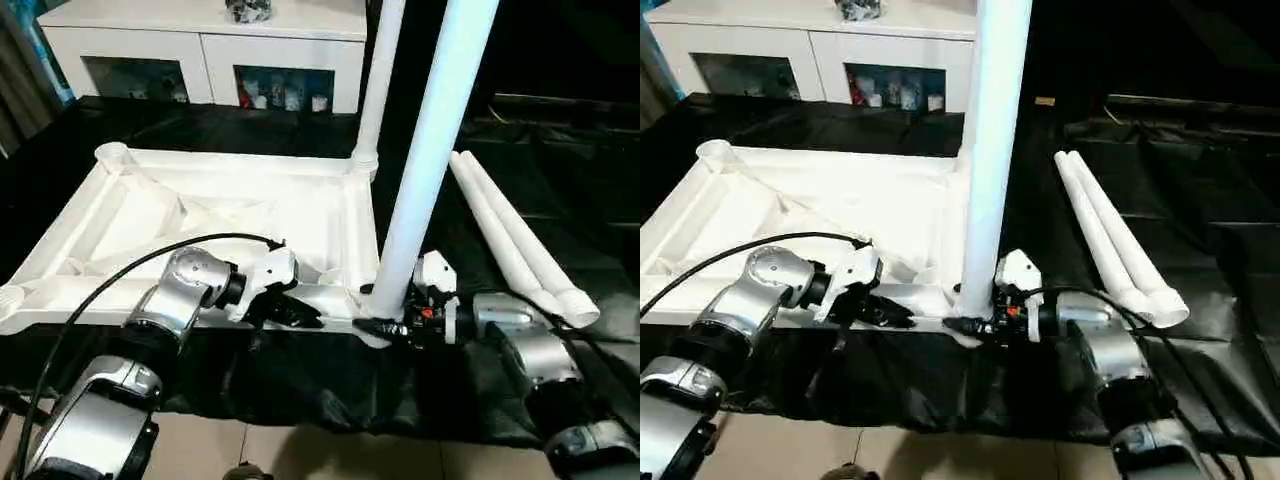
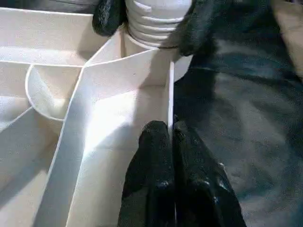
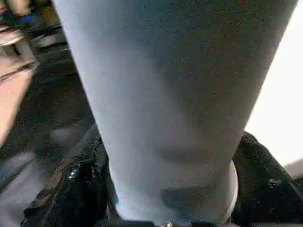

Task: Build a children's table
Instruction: Rotate leg to tighten

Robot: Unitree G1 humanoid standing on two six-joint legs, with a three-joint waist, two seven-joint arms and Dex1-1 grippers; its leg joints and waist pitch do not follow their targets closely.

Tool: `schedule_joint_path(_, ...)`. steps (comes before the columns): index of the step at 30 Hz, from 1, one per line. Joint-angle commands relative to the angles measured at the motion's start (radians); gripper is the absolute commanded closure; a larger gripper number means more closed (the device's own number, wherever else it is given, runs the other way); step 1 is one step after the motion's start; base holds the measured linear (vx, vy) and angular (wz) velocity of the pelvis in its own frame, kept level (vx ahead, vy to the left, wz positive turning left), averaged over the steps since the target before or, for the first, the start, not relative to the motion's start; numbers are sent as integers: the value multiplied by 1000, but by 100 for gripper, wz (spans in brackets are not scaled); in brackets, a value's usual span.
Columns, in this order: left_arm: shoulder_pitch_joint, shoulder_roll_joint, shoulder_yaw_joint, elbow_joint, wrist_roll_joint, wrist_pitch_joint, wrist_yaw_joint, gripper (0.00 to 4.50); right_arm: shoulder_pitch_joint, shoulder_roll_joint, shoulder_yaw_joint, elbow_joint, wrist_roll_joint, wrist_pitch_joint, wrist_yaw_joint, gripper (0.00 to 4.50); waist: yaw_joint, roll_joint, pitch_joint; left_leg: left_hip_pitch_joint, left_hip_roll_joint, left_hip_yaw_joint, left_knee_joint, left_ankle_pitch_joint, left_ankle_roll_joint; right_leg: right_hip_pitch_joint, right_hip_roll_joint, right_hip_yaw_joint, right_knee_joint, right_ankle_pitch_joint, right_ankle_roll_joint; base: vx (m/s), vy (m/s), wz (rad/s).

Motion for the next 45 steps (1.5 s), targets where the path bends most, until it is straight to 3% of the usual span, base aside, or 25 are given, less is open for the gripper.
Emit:
schedule_joint_path(1,-33,-56,4,11,13,26,104,450,0,45,-7,59,-27,9,-147,175,-3,0,-54,19,45,-21,-66,-256,23,41,-97,50,-98,-367,-171,0,0,0)
schedule_joint_path(2,-33,-56,4,11,13,26,104,450,0,45,-7,59,-27,9,-147,176,-5,-3,-54,19,43,-22,-67,-264,19,41,-96,50,-103,-400,-158,0,0,0)
schedule_joint_path(4,-57,-129,10,37,26,50,222,450,-19,111,-49,109,-38,0,-349,176,-8,-2,-53,20,45,-23,-69,-268,14,39,-95,51,-104,-404,-151,0,0,0)
schedule_joint_path(5,-61,-147,9,41,31,54,249,450,-24,129,-55,119,-46,1,-397,176,-13,5,-52,21,43,-22,-69,-283,7,35,-94,52,-108,-408,-151,0,0,0)
schedule_joint_path(6,-65,-171,7,45,37,61,279,450,-31,154,-60,133,-56,3,-457,176,-14,10,-53,20,41,-25,-70,-284,5,40,-95,50,-106,-412,-149,0,0,0)
schedule_joint_path(8,-68,-186,5,49,39,65,299,450,-37,172,-64,145,-65,3,-497,176,-19,4,-54,19,38,-23,-67,-278,12,40,-93,51,-108,-407,-146,0,0,0)
schedule_joint_path(9,-66,-199,1,45,39,66,309,450,-45,191,-69,157,-72,0,-537,176,-21,11,-54,19,38,-22,-66,-279,19,38,-93,52,-110,-400,-147,0,0,0)
schedule_joint_path(11,-58,-211,-7,38,40,53,306,450,-59,215,-72,174,-81,-30,-579,176,-24,12,-56,15,38,-24,-68,-275,23,42,-92,51,-107,-381,-148,0,0,0)
schedule_joint_path(13,-53,-207,-10,34,40,40,295,450,-63,222,-74,178,-77,-53,-572,120,-26,11,-57,13,38,-22,-67,-271,33,43,-92,52,-105,-359,-152,0,0,0)
schedule_joint_path(14,-53,-207,-10,34,40,40,295,450,-63,222,-74,178,-77,-53,-572,120,-25,12,-58,13,38,-22,-67,-268,35,43,-92,52,-104,-353,-153,0,0,0)
schedule_joint_path(16,-48,-191,-6,32,37,20,274,450,-60,216,-74,175,-66,-57,-535,97,-24,8,-59,12,39,-21,-66,-252,44,44,-91,53,-103,-327,-159,0,0,0)
schedule_joint_path(19,-32,-150,-17,24,43,-19,213,450,-48,180,-52,150,-69,-64,-453,63,-23,11,-62,8,41,-21,-65,-228,56,49,-91,52,-94,-269,-172,0,0,0)
schedule_joint_path(22,-21,-132,-18,14,34,-30,169,450,-42,162,-43,134,-63,-61,-404,59,-22,13,-63,5,42,-19,-63,-206,68,50,-89,51,-88,-213,-188,0,0,0)
schedule_joint_path(26,-4,-79,-22,-1,12,-51,60,450,-26,89,-9,81,-25,-44,-192,59,-18,13,-68,0,43,-16,-56,-175,91,57,-85,49,-73,-112,-216,0,0,0)
schedule_joint_path(29,-6,-45,-21,2,6,-64,-2,450,-15,29,25,38,-10,-14,-32,59,-17,9,-66,3,45,-14,-56,-187,101,54,-86,48,-77,-132,-222,0,0,0)
schedule_joint_path(35,-2,-3,-22,-1,-4,-83,-80,450,-11,-33,79,9,-18,7,113,59,-8,8,-61,7,47,-16,-61,-217,78,49,-91,49,-88,-252,-197,0,0,0)
schedule_joint_path(37,9,20,-28,-16,-14,-84,-124,450,-12,-52,106,-2,-28,9,166,59,-7,5,-62,7,48,-16,-62,-215,74,49,-90,50,-85,-248,-194,0,0,0)
schedule_joint_path(41,17,38,-35,-20,-6,-93,-151,450,-16,-57,125,-5,-32,14,197,107,-2,3,-63,7,49,-15,-61,-196,76,48,-90,50,-81,-212,-203,0,0,0)
schedule_joint_path(45,19,48,-41,-20,-1,-98,-165,450,-12,-55,135,-12,-34,19,208,134,3,9,-63,8,49,-16,-61,-197,73,47,-91,50,-80,-208,-206,0,0,0)
